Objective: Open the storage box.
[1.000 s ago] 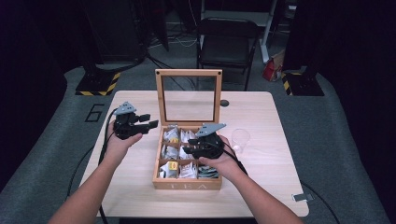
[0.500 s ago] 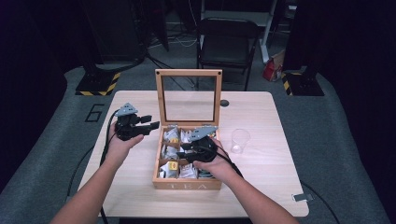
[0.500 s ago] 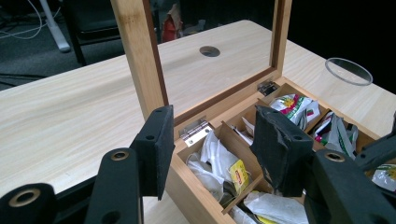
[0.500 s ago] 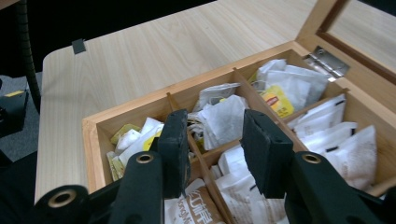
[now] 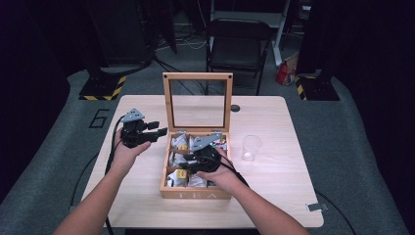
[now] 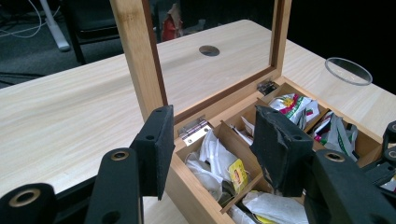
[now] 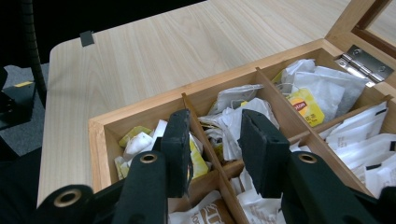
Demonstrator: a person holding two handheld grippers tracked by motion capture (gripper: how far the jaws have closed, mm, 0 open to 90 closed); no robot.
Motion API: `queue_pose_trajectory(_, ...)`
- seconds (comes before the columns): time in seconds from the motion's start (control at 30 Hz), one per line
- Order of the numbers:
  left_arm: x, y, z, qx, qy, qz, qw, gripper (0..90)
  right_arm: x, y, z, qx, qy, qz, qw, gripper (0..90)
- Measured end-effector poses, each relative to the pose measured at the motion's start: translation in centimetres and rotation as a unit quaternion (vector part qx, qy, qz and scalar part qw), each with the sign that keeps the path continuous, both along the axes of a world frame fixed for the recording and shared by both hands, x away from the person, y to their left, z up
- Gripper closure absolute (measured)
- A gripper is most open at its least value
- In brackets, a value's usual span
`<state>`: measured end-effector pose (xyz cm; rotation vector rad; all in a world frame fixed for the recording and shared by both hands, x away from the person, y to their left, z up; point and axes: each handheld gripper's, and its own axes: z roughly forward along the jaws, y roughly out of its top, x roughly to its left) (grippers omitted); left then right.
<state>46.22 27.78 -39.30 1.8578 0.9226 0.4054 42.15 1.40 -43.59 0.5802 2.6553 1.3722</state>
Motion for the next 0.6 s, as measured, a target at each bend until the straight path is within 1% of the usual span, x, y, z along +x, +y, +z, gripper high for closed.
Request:
queue_pose_trajectory(0.17, 0.0, 0.1, 0.0, 0.002, 0.0, -0.001, 1.0, 48.3, 0.0, 0.4, -0.2, 0.007, 0.008, 0.004, 0.9999, 62.7)
queue_pose_trajectory(0.4, 0.0, 0.3, -0.1, 0.0, 0.002, 0.001, 1.0, 48.2, 0.0, 0.9, -0.7, 0.0, 0.015, 0.013, 0.9998, 62.7)
queue_pose_trajectory(0.6, 0.0, 0.3, -0.1, 0.0, 0.001, 0.001, 1.0, 48.3, -0.1, 1.5, -1.0, -0.006, 0.018, 0.026, 0.9995, 63.0)
